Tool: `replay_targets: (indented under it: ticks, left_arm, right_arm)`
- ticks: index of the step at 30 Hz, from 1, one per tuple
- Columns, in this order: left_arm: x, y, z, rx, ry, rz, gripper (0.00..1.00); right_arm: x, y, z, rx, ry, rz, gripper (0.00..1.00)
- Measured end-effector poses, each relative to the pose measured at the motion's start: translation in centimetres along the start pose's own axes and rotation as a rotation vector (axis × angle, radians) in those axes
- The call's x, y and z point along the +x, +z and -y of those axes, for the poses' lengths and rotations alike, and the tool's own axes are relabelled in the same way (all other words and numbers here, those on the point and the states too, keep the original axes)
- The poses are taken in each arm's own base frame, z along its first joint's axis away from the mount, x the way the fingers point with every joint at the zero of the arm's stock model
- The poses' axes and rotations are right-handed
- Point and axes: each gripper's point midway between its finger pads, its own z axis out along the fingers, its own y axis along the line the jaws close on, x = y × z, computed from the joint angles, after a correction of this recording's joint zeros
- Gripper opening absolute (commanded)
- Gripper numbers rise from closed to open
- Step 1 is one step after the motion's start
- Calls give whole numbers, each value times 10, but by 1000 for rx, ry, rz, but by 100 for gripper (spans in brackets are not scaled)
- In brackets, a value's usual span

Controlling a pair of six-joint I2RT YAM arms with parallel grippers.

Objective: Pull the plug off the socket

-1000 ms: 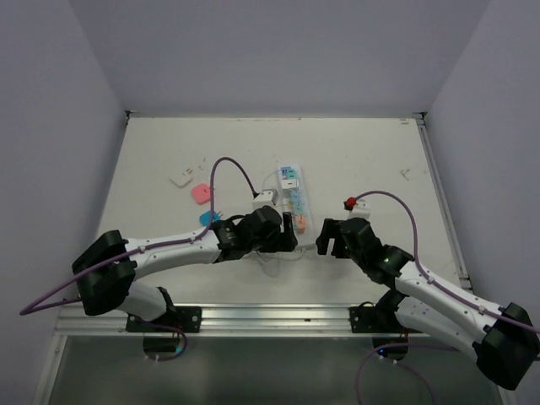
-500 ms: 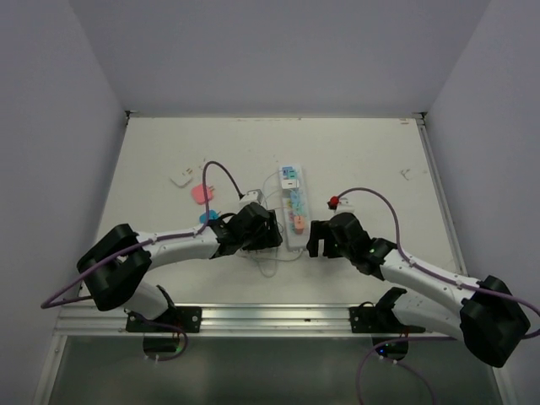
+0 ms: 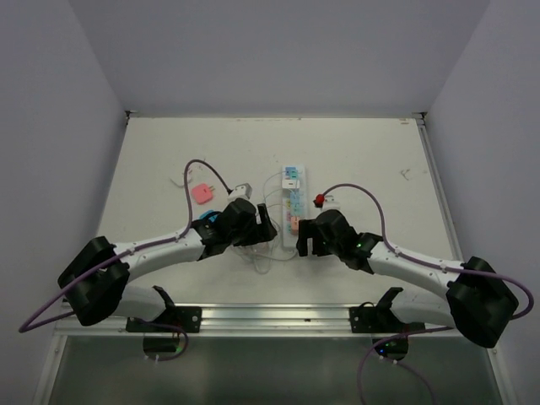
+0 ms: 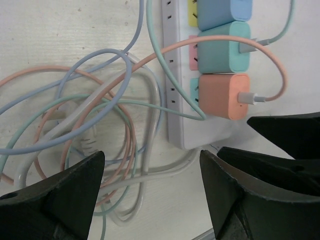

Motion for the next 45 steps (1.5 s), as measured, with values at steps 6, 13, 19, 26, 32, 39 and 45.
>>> replay_targets:
  ticks: [6,13,19,26,32,39,45]
  left_arm:
    - [-8,-20,13,76,-21,30,81]
    - [-12,-29,18,104,-32,44,81]
    - [-10,-29,18,111,-32,36,81]
    - [-3,-29,12,107,-35,18,82]
    - [-5,-34,12,115,-40,32,82]
    - [-17,-47,14,123,-48,84,83]
    - [-26,-58,12,124,-54,126,83]
  right_arm:
    - [2,1,-6,1,44,3,67]
    - [3,1,-10,6,109,7,72]
    - [11,9,-7,31,116,-16,82]
    - [14,16,-9,33,132,-24,82]
    - [11,16,-12,32,130,-19,95]
    - [-9,15,-44,10,77,22,98]
    - [-8,24,-44,96,33,15,98]
